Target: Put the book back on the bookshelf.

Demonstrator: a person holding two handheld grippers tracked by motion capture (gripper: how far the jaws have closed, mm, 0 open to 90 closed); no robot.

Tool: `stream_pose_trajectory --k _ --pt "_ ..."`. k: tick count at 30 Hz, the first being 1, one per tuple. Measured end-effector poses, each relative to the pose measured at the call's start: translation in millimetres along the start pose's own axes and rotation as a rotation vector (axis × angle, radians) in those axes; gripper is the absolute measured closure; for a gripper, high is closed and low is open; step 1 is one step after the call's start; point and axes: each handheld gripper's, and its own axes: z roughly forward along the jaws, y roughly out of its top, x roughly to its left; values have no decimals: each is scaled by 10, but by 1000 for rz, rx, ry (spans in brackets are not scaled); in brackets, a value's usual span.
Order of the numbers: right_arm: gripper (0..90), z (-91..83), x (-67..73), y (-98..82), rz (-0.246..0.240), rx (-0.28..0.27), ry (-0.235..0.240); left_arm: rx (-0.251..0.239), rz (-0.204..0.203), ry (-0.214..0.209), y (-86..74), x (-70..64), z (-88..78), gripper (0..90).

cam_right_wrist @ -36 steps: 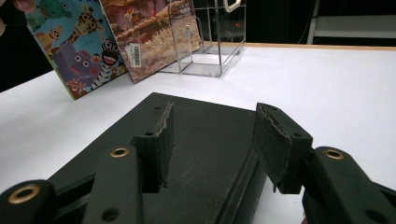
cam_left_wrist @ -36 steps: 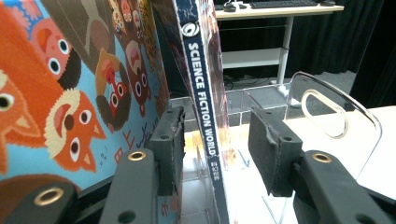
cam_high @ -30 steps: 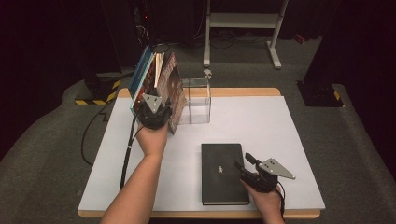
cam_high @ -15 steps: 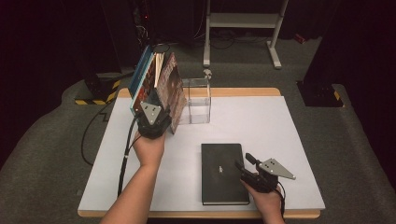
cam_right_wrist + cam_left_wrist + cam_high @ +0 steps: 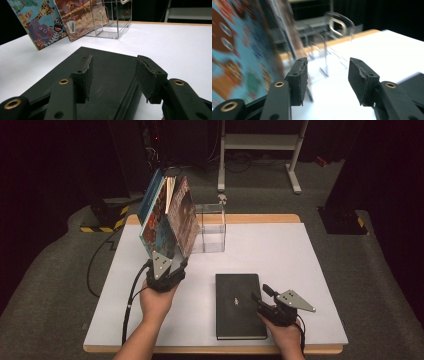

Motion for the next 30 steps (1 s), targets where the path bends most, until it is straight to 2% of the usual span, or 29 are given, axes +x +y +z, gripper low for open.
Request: stream_pose_trajectory --k 3,6,9,12,16,20,24,30 --pt "475 4 -3 -6 -2 5 0 14 -14 -24 -95 10 -84 457" --pt "474 5 -13 -14 -3 10 -1 64 -16 -52 -208 -1 -141 411" --pt "472 5 -20 -18 -2 16 -3 96 -36 -91 -323 -21 -205 377" --pt "471 9 -19 -24 -6 22 -5 127 -16 -119 -434 -41 -269 362" --pt "467 21 -7 -42 -17 38 -7 163 -8 -161 -567 -60 -317 334" --pt "462 35 13 -57 -32 56 -14 205 -4 -182 -677 -41 -326 277" --pt "441 52 30 -75 -44 82 -24 197 -6 -192 -725 4 -342 251" --pt "371 -1 65 -101 -52 121 -33 216 -10 -209 -773 69 -349 197"
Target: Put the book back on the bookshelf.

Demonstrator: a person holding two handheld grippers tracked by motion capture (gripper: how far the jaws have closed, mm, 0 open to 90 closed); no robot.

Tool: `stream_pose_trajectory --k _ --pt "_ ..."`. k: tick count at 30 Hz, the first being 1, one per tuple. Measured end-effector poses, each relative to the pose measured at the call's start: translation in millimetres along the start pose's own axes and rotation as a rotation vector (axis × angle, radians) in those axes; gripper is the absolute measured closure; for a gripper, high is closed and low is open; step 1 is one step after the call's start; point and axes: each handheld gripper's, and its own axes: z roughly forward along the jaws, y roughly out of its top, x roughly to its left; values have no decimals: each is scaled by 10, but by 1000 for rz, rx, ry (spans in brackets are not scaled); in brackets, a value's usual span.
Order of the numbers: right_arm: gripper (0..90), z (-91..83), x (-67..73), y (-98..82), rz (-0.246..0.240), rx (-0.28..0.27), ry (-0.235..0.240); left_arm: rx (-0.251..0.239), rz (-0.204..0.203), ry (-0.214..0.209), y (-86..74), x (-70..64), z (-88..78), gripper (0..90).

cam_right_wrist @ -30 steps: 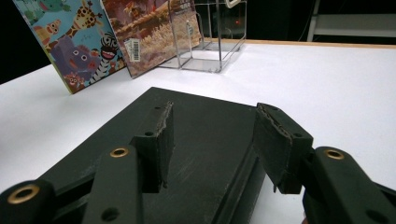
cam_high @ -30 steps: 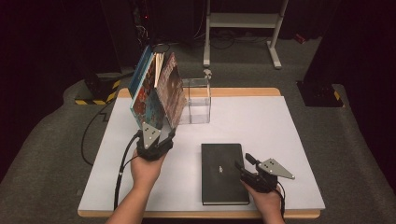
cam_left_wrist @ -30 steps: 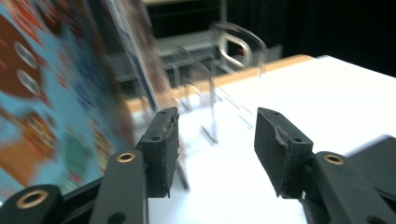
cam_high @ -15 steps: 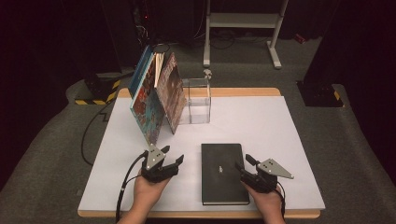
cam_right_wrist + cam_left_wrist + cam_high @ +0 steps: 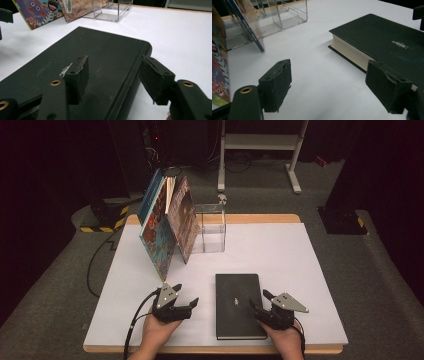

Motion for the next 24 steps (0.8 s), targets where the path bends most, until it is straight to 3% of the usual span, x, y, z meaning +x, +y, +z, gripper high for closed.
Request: stream_pose_trajectory --k 3,6,17,20,24 --pt "349 -51 -4 -10 17 7 -16 28 11 -17 -44 -3 1 187" --pt "331 -91 -6 -8 44 21 -18 32 -3 -37 -73 -2 -14 182" --pt "308 -104 61 -83 117 104 54 11 -37 -44 -51 -17 -79 180" --pt "306 -84 54 -101 122 144 61 5 -42 -43 -44 -7 -83 180" --pt "310 -75 1 -110 165 164 95 9 -49 -47 -43 7 -84 183"
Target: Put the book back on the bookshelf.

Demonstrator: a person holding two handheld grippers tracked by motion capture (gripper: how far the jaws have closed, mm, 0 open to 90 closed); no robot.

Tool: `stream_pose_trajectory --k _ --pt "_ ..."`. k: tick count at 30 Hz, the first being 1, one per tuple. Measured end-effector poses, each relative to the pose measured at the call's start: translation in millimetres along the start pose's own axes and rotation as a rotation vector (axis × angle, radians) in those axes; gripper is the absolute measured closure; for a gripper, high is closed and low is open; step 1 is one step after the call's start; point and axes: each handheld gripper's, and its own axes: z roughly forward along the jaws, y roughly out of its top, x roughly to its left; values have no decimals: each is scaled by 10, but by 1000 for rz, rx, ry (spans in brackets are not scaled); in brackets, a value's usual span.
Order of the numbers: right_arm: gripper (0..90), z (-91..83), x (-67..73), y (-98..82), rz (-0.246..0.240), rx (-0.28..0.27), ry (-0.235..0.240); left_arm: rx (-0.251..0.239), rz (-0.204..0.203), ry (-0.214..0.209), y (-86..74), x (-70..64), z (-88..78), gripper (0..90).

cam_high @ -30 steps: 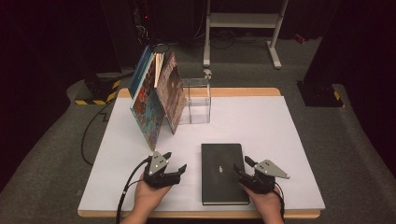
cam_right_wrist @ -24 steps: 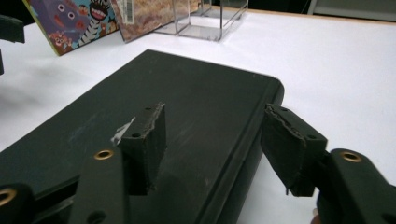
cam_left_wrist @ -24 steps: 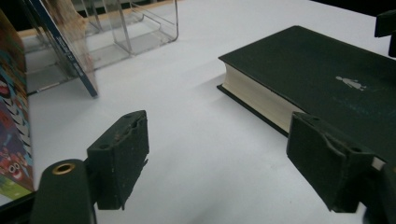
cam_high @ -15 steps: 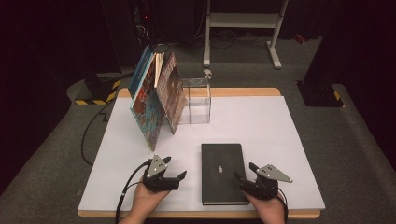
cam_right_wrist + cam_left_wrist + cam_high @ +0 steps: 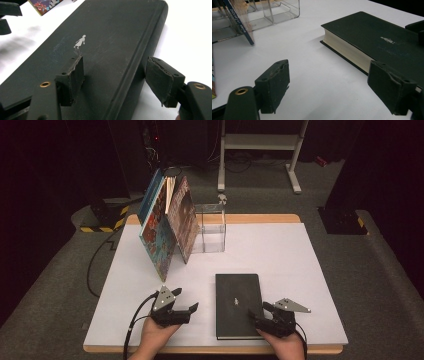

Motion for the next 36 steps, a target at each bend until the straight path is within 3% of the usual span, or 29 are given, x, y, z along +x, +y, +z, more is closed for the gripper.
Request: stream_pose_trajectory --k 6,12,15,22,24,30,33,36 --pt "313 23 40 17 -8 8 -11 -5 -18 -18 4 -12 1 183" --pt "314 173 190 82 -28 24 18 -7 -12 -19 9 -10 -15 184" --pt "314 196 201 95 -43 22 31 -4 -12 -24 4 -7 -20 184" --pt "171 25 226 14 -75 43 153 -9 -13 -25 13 4 -27 184" --pt "153 -12 243 -39 -89 51 166 -3 -7 -26 7 3 -26 184" --pt "146 -125 319 -217 -132 84 159 -2 -11 -30 -6 -15 -13 184" --pt "155 -125 344 -273 -162 99 127 2 -9 -33 -13 -22 -1 184" --pt "149 -108 324 -275 -160 90 138 6 -9 -37 -21 -38 8 184"
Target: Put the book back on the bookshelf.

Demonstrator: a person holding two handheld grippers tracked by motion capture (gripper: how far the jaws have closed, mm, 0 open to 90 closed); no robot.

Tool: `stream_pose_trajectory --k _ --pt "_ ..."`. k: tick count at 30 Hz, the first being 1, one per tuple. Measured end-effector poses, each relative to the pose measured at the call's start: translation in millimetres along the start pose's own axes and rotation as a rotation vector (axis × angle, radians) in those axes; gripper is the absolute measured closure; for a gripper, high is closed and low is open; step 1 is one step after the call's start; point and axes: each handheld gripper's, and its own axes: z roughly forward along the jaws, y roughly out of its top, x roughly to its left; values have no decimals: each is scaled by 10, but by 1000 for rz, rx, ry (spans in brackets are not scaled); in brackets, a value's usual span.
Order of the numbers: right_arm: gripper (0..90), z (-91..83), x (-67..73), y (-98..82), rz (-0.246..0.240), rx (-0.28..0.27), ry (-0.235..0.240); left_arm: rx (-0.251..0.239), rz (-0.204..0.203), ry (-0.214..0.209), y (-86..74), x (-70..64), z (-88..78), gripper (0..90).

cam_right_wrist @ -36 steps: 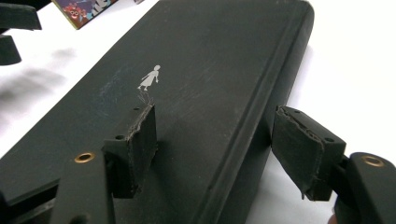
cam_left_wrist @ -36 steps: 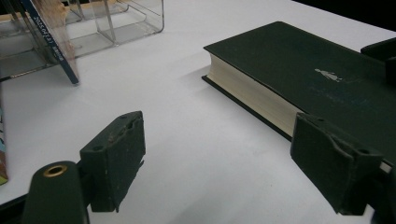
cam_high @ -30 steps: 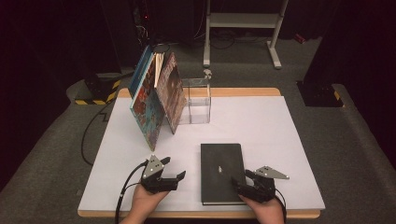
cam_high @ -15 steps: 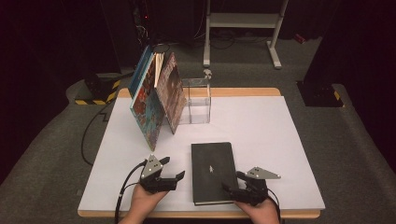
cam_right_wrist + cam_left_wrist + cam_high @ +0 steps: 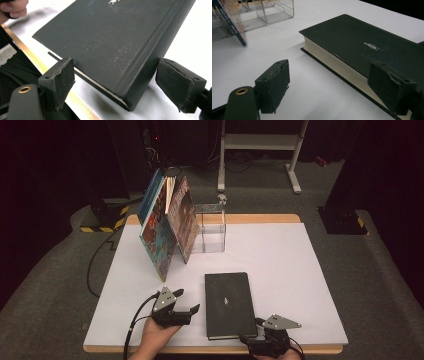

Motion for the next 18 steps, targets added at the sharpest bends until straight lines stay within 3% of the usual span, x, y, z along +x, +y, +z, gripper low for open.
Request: stream_pose_trajectory --k 18 --pt "147 162 64 135 7 -15 -33 16 -1 -13 -20 -19 19 184"
